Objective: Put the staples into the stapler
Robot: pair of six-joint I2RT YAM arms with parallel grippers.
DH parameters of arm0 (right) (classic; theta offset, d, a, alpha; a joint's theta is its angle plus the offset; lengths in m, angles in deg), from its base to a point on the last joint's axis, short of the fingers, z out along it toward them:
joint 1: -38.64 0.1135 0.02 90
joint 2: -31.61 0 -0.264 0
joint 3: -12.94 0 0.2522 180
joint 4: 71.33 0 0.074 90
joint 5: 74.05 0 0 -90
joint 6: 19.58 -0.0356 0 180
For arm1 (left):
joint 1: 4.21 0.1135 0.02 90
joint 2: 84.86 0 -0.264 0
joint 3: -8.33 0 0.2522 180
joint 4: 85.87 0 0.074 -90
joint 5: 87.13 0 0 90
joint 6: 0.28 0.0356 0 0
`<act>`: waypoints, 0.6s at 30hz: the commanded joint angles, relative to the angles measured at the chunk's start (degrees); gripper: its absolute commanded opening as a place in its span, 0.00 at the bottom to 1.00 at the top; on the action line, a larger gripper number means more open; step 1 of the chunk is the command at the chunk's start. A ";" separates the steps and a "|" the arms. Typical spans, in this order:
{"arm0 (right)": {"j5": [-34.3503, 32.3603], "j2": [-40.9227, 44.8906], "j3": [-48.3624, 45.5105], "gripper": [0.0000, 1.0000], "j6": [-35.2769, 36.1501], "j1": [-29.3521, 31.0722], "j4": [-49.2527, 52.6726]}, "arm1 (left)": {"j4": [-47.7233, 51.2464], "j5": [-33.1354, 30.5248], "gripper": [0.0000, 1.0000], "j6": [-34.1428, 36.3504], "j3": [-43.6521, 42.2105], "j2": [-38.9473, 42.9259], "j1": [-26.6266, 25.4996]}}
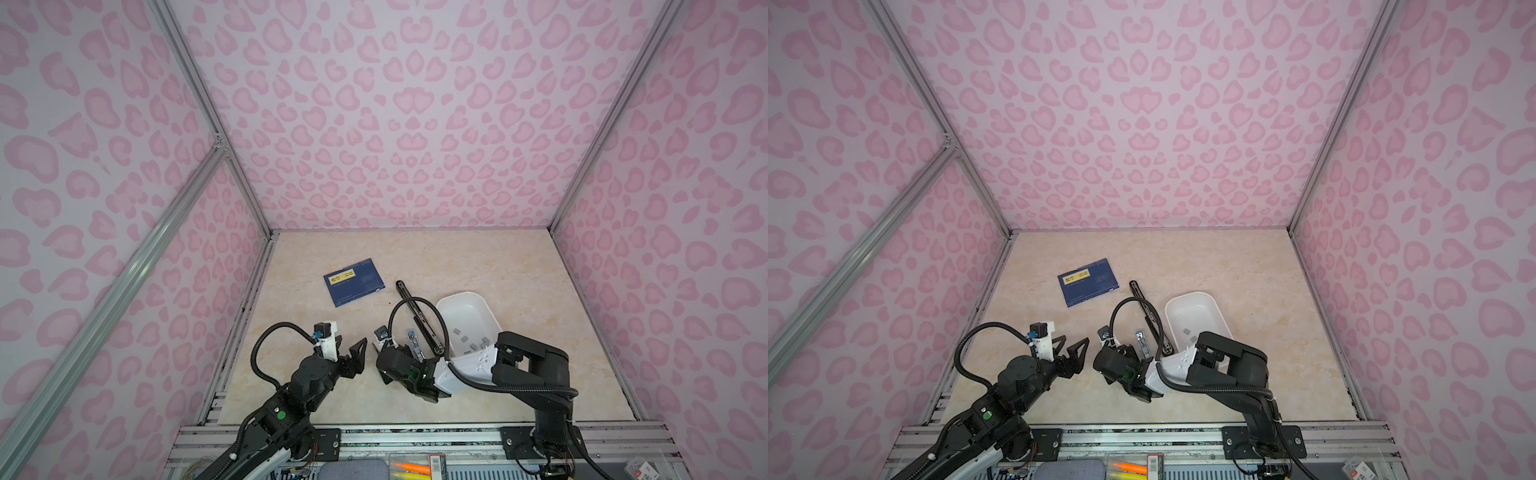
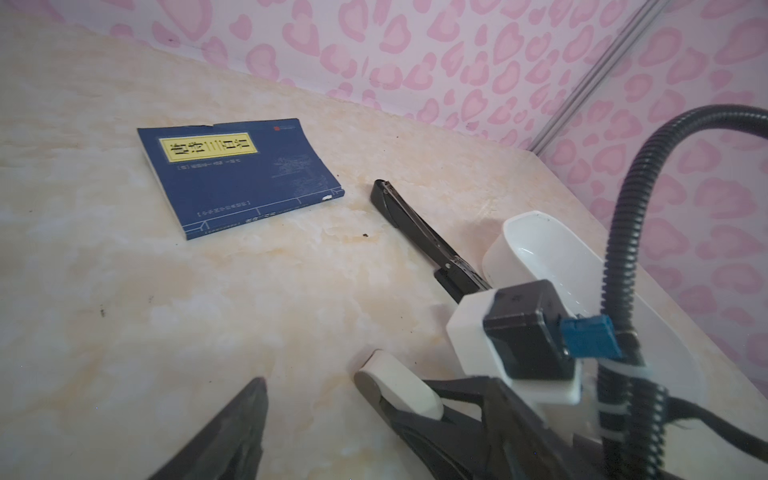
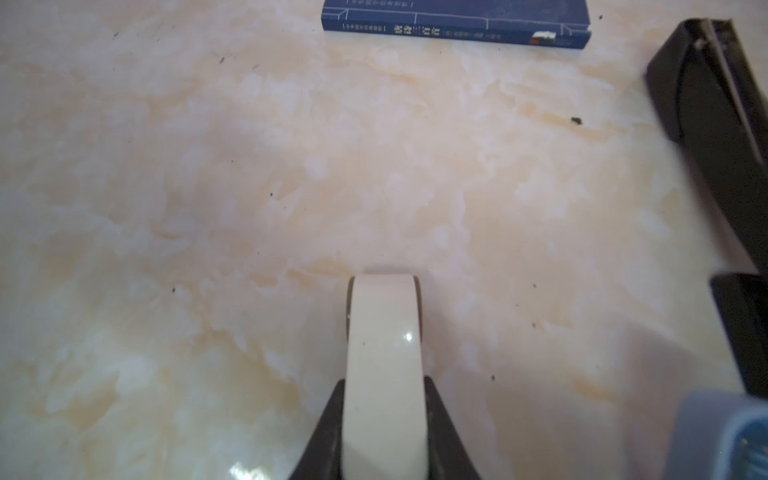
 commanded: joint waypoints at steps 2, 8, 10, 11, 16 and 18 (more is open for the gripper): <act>1.59 -0.42 1.90 0.40 -0.36 -0.22 4.97 | 2.84 -8.92 0.97 -5.50 1.07 -0.08 0.10; 1.46 7.15 -0.26 0.59 0.57 -0.60 6.16 | 4.42 -10.84 0.97 -6.08 1.33 1.27 0.50; 1.53 10.43 -1.99 0.62 0.68 -0.65 6.32 | 4.62 -10.92 0.97 -5.99 1.53 1.54 0.76; 1.28 11.88 -2.78 0.62 0.56 -0.65 6.54 | 4.59 -10.88 0.97 -5.99 1.70 1.54 0.95; -0.02 18.67 -8.24 0.58 -0.16 -1.40 6.07 | 3.93 -8.88 0.97 -5.77 2.41 0.44 2.10; 0.51 19.82 -10.30 0.54 0.24 -1.71 4.21 | 2.84 -7.12 0.97 -5.66 2.71 -0.86 3.18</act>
